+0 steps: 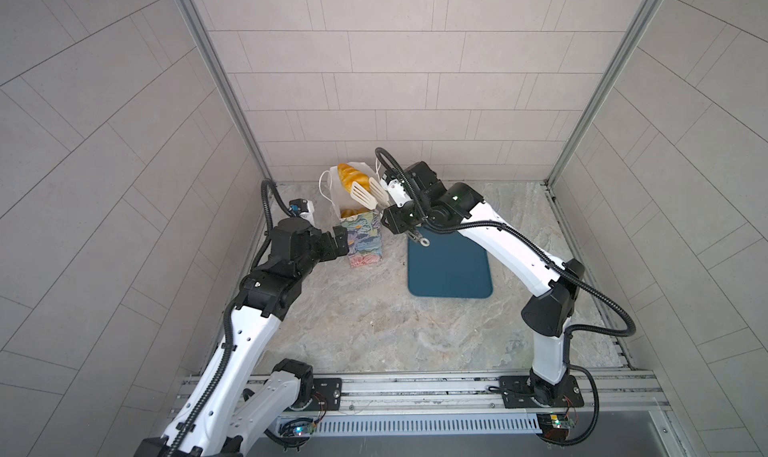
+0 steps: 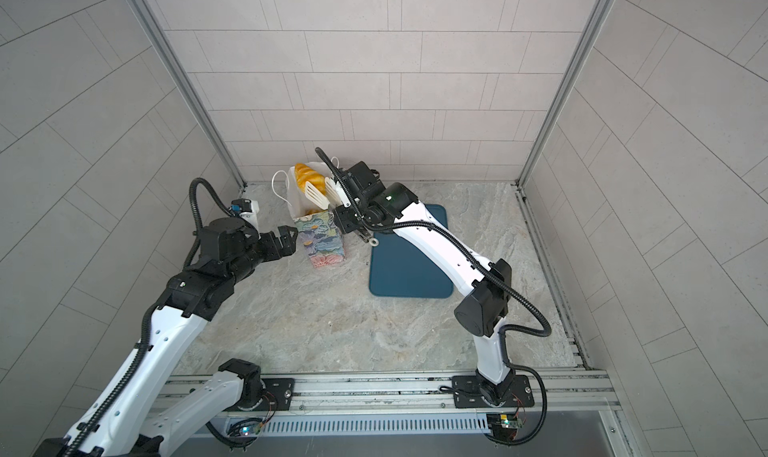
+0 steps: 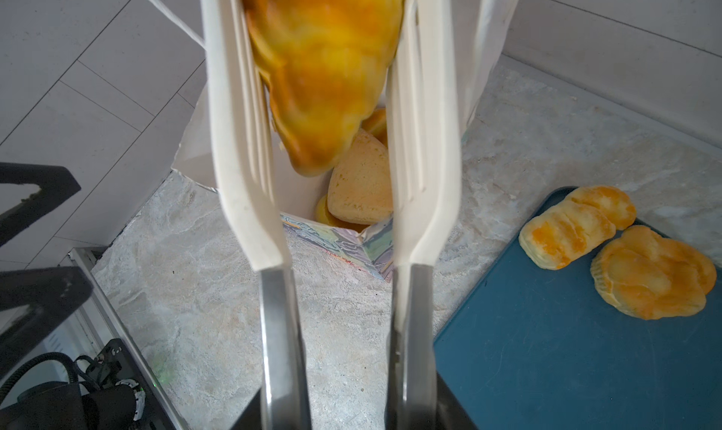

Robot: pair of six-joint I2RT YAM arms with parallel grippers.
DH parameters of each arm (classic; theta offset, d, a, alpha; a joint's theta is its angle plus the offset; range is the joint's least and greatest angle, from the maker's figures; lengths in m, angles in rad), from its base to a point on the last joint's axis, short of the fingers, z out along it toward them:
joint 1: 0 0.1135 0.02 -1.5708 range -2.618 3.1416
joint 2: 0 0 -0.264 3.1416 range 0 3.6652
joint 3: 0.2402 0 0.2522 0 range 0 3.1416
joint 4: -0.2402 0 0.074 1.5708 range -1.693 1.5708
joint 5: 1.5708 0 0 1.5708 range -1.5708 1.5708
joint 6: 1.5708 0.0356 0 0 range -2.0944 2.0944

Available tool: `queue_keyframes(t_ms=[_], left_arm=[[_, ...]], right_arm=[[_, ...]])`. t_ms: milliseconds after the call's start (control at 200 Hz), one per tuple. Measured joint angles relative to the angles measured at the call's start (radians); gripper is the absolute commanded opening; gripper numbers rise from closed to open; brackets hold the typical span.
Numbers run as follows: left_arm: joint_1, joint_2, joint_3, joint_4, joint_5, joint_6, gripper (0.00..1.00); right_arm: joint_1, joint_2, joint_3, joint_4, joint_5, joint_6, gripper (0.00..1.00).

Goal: Place the fake bread into the paper bag
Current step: 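Open the tongs with the right gripper to drop the croissant in, then move the empty tongs with the right gripper back over the teal tray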

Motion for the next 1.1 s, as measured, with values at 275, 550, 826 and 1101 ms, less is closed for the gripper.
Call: queue_keyframes(t_ms=[275,550,826,1101], left_arm=[[0.001,-0.003,0.000,0.001,0.018,-0.001,1.00],[0.002,-0.024,-0.001,0.001,0.022,-0.011,1.00],[0.002,-0.027,-0.002,-0.001,0.026,-0.015,1.00],[0.002,-0.027,-0.002,-0.001,0.042,-0.015,1.00]], right_arm=[[0.000,0.000,0.007,-0.012,0.024,0.000,0.53],[0.000,0.000,0.007,-0.017,0.040,-0.002,0.56],[0.000,-0.006,0.007,-0.019,0.046,-0.019,0.58],[0.000,-0.058,0.007,-0.037,0.058,-0.042,0.58]])
